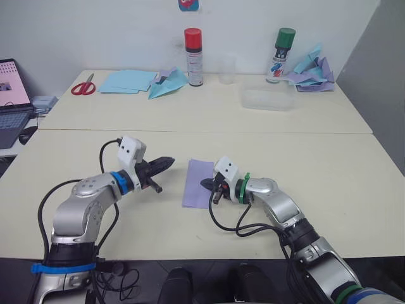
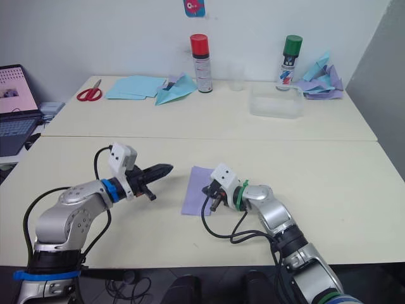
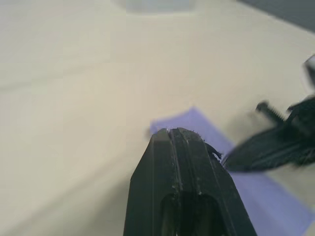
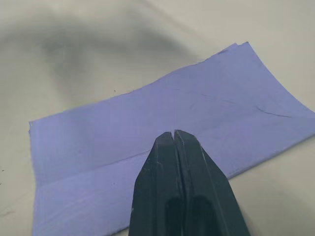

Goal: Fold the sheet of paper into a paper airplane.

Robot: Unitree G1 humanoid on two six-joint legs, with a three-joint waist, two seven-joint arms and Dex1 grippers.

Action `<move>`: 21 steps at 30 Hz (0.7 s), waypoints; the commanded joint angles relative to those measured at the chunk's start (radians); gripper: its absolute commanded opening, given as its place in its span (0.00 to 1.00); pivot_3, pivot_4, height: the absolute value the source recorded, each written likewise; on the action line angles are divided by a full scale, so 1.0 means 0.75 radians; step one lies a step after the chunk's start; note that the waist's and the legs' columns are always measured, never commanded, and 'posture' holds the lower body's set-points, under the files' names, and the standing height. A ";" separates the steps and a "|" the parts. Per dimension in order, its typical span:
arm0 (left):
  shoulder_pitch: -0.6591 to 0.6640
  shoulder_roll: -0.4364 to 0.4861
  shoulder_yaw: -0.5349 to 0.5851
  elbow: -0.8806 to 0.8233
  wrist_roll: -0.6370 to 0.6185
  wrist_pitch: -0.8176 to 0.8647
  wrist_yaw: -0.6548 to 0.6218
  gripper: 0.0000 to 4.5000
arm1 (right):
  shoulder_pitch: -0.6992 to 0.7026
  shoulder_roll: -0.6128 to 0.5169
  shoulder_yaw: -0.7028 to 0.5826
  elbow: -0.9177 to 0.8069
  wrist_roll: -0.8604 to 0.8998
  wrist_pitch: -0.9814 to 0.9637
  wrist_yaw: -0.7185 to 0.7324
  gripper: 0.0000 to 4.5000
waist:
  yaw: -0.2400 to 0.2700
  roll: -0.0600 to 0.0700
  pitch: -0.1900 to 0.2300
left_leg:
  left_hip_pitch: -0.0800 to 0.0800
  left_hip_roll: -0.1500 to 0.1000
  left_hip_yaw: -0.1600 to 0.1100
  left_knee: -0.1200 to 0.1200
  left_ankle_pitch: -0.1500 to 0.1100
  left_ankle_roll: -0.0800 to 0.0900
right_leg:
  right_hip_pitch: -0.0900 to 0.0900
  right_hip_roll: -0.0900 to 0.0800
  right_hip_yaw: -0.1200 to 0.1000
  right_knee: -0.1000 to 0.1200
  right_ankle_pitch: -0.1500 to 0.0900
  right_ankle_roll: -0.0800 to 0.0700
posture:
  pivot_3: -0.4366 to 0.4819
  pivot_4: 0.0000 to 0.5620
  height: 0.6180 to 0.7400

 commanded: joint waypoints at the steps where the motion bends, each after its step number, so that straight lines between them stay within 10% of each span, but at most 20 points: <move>1: -0.027 -0.041 -0.124 -0.018 0.042 -0.018 0.008 0.00 | 0.009 -0.010 0.001 0.023 -0.025 0.025 -0.002 0.00 | 0.000 0.000 0.000 | 0.000 0.000 0.001 0.000 0.000 0.000 | 0.000 0.000 0.001 0.000 0.000 0.000 | 0.48 0.27 1.00; 13: 0.016 -0.062 -0.412 0.187 0.302 -0.090 0.030 0.00 | 0.066 -0.103 -0.031 -0.255 0.099 0.130 0.150 0.00 | 0.000 0.000 0.000 | -0.002 0.000 0.001 -0.002 -0.001 -0.001 | -0.002 0.001 0.001 -0.001 -0.001 -0.002 | 0.48 0.27 1.00; 21: 0.032 -0.067 -0.452 0.225 0.346 -0.138 0.001 0.00 | -0.067 -0.051 -0.103 -0.009 0.095 0.021 0.147 0.00 | 0.000 0.000 0.000 | -0.001 0.000 0.001 -0.002 -0.001 -0.001 | -0.002 0.001 0.001 -0.001 -0.001 -0.002 | 0.48 0.27 1.00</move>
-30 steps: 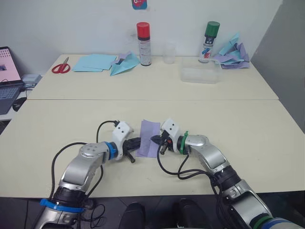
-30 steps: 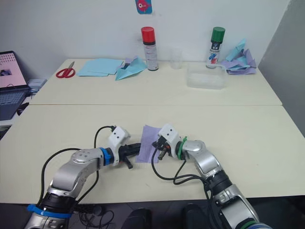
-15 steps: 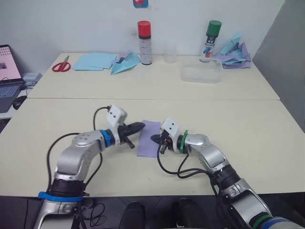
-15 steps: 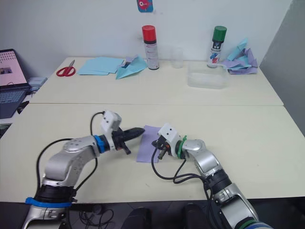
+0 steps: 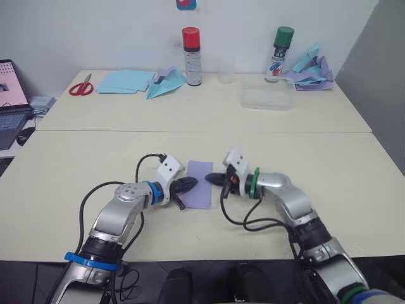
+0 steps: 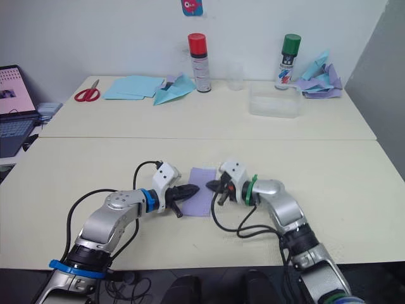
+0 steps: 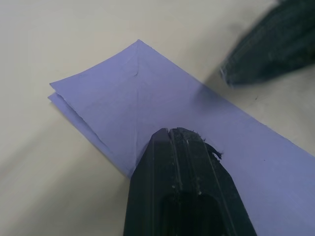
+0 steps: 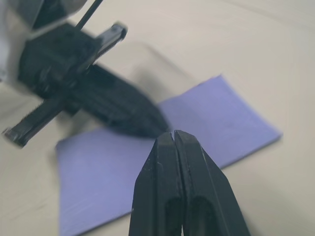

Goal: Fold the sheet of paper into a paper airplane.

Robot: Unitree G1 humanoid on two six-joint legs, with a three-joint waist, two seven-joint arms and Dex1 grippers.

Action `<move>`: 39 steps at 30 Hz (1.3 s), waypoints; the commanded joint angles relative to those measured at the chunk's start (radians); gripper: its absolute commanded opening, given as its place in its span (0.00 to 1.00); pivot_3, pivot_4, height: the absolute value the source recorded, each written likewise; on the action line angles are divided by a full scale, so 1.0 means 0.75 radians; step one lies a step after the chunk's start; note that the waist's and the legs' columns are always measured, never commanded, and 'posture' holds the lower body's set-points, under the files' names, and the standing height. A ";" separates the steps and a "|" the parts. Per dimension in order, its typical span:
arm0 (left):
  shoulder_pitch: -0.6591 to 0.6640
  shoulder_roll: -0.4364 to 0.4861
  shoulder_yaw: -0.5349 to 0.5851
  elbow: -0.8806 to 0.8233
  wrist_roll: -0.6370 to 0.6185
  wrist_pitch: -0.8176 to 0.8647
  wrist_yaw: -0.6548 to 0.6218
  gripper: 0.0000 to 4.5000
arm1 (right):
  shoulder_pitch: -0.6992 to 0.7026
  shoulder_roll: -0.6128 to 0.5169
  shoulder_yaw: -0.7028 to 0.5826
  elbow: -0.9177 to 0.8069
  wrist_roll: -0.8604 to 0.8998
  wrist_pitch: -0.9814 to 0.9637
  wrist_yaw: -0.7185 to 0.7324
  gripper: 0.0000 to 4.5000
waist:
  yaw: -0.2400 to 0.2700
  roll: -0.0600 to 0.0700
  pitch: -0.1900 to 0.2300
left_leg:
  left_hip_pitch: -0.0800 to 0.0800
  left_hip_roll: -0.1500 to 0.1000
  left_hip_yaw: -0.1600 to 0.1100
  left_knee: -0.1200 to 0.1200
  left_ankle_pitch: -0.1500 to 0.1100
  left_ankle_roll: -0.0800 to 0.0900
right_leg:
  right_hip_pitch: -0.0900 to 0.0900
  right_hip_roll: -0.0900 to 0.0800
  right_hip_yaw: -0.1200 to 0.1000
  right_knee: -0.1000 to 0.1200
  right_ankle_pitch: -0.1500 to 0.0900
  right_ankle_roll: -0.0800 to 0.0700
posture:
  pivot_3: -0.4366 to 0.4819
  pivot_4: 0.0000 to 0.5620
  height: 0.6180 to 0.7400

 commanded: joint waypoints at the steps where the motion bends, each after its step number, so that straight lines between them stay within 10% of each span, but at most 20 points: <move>1: 0.041 0.003 -0.059 0.044 0.036 0.021 -0.025 0.00 | -0.040 0.017 0.038 0.116 -0.039 -0.074 0.030 0.00 | 0.000 0.000 0.000 | 0.000 0.000 0.000 0.000 0.000 0.000 | 0.000 0.000 0.000 0.000 0.000 0.000 | 0.48 0.27 1.00; 21: 0.115 0.043 -0.119 -0.001 0.066 0.027 -0.063 0.00 | -0.335 0.152 -0.131 0.976 -0.183 -0.547 -0.354 0.00 | 0.003 0.003 -0.007 | 0.003 0.000 0.001 0.001 0.000 0.000 | 0.004 -0.002 0.004 0.001 0.001 -0.001 | 0.48 0.27 1.00; 39: 0.096 0.046 -0.126 0.033 0.097 0.006 -0.085 0.00 | -0.068 0.111 -0.043 0.442 -0.148 -0.487 -0.015 0.00 | 0.003 0.004 -0.006 | 0.001 0.001 -0.001 0.000 0.000 0.000 | 0.002 -0.001 0.002 0.000 0.000 -0.002 | 0.48 0.27 1.00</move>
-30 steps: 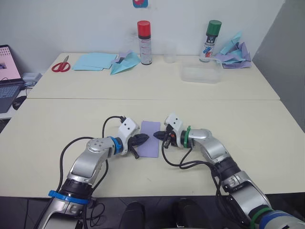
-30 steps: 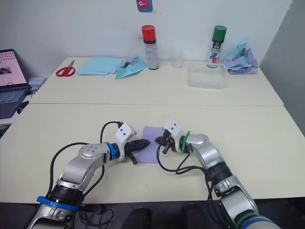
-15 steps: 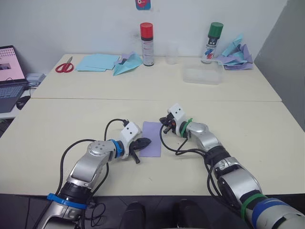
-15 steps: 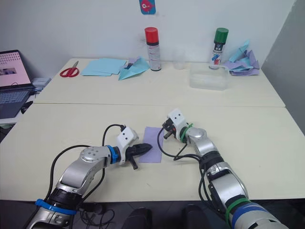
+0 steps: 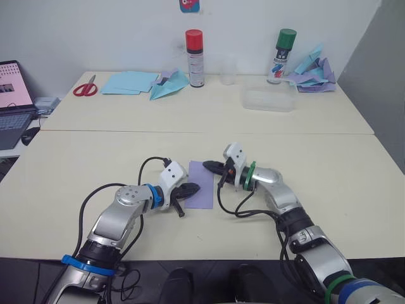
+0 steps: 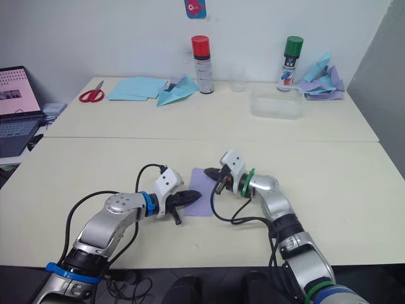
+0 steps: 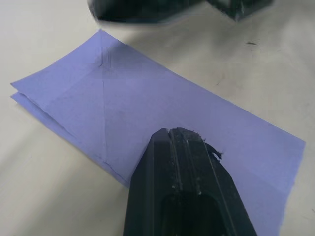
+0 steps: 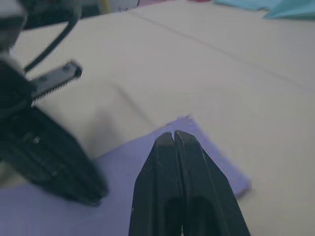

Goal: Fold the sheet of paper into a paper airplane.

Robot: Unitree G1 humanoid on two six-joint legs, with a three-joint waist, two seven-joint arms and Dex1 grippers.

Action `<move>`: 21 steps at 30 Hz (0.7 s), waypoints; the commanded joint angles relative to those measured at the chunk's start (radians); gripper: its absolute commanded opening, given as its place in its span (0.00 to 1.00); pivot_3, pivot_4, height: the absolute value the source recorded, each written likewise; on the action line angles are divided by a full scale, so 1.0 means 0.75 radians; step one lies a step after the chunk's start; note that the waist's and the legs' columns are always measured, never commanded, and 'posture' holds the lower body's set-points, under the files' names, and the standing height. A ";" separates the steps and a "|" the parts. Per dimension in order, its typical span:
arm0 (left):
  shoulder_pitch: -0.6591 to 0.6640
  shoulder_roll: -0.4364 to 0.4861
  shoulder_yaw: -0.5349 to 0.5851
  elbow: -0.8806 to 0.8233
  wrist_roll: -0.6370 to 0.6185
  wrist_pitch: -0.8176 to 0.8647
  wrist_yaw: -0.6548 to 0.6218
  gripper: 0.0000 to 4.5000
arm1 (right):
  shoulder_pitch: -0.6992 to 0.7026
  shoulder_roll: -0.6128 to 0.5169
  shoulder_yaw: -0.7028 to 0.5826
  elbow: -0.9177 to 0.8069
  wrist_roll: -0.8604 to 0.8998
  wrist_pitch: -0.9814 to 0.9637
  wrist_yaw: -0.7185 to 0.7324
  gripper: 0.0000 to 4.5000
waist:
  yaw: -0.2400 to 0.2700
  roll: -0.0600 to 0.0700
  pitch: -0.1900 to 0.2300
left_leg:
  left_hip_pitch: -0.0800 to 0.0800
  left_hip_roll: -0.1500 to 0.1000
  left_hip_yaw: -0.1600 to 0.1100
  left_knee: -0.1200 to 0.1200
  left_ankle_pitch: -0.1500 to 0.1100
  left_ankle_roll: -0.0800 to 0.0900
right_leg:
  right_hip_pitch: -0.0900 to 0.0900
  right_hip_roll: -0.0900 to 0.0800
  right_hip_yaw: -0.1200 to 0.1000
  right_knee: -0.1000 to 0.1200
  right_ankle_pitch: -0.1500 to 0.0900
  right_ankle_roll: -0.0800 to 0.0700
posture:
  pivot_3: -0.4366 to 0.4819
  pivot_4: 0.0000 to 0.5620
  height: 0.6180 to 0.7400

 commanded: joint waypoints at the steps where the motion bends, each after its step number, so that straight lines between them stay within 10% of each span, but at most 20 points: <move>1: 0.046 0.003 -0.075 0.077 0.053 0.043 -0.010 0.00 | 0.004 -0.021 0.008 -0.037 -0.041 0.025 -0.035 0.00 | 0.000 0.000 0.000 | 0.000 0.000 0.000 0.000 0.000 0.000 | 0.000 0.000 0.000 0.000 0.000 0.000 | 0.48 0.27 1.00; 21: -0.007 -0.044 -0.080 0.188 0.062 -0.005 -0.024 0.00 | 0.254 -0.322 0.315 -0.594 0.034 0.558 0.470 0.00 | 0.002 0.011 -0.017 | 0.012 0.000 -0.006 0.000 -0.001 -0.001 | 0.013 -0.003 -0.004 -0.003 -0.008 -0.013 | 0.48 0.27 1.00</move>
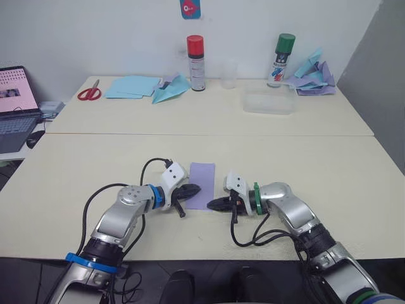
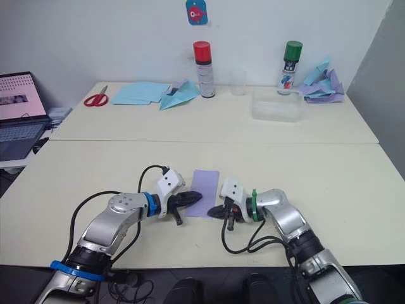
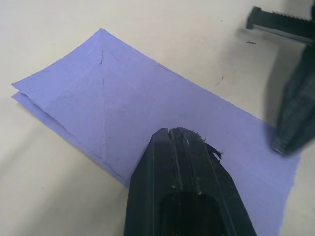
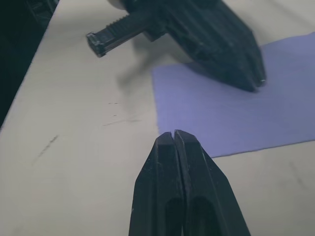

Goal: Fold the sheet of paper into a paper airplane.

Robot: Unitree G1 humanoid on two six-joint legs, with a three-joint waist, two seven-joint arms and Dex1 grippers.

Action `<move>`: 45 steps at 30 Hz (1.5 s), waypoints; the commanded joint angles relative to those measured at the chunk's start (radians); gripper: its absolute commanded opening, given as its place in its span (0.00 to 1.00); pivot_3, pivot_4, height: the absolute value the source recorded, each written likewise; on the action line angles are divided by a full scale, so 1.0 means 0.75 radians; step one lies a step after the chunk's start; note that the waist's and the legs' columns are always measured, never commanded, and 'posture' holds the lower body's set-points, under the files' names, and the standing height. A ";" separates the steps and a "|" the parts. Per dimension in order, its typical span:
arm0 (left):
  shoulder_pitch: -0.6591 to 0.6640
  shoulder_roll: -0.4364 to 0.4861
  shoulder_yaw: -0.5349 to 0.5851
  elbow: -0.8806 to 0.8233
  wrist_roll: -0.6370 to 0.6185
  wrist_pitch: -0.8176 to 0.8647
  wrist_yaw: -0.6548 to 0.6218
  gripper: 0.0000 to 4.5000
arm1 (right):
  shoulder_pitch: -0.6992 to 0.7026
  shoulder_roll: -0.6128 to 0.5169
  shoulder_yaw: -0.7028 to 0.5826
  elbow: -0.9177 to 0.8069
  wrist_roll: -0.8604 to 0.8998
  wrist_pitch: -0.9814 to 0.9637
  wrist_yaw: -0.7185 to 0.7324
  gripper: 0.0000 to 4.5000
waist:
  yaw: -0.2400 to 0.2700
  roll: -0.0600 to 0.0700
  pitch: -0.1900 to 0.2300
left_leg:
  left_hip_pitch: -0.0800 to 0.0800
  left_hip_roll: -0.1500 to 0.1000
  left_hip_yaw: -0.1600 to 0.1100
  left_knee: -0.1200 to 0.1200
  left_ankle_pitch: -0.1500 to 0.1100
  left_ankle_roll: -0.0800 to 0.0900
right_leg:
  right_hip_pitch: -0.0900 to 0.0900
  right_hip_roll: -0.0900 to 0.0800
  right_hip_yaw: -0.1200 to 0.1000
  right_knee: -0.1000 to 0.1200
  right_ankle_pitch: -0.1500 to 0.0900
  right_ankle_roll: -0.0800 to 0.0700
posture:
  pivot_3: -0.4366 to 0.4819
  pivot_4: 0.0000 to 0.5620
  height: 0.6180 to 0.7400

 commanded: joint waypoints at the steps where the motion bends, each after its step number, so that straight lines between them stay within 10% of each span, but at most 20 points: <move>1: 0.030 -0.015 -0.072 0.100 0.055 0.020 -0.009 0.00 | 0.046 -0.082 0.081 -0.091 0.022 0.121 0.099 0.00 | 0.001 0.001 0.000 | 0.000 0.000 -0.002 0.000 0.000 0.000 | 0.000 -0.001 0.000 -0.002 0.000 0.000 | 0.48 0.27 1.00; 19: -0.025 -0.053 -0.044 0.224 0.063 -0.112 -0.034 0.00 | -0.066 0.116 -0.102 0.059 -0.056 0.008 -0.405 0.00 | 0.023 0.004 0.002 | -0.007 -0.002 -0.006 -0.002 -0.001 -0.002 | 0.006 0.001 0.000 -0.019 0.003 0.005 | 0.48 0.27 1.00; 35: 0.085 -0.007 0.490 -0.061 -0.459 0.219 -0.024 0.00 | -0.088 0.102 -0.010 0.160 -0.137 -0.053 -0.390 0.00 | -0.004 0.000 0.006 | -0.011 0.001 -0.005 -0.016 -0.001 -0.002 | -0.002 0.008 -0.001 -0.019 0.004 0.009 | 0.48 0.27 1.00; 45: 0.069 -0.006 0.365 -0.028 -0.361 0.175 -0.001 0.00 | -0.097 0.109 -0.021 0.183 -0.136 -0.069 -0.398 0.00 | -0.003 -0.001 0.006 | -0.010 0.000 -0.005 -0.017 -0.001 -0.002 | -0.002 0.012 0.002 -0.019 0.003 0.009 | 0.48 0.27 1.00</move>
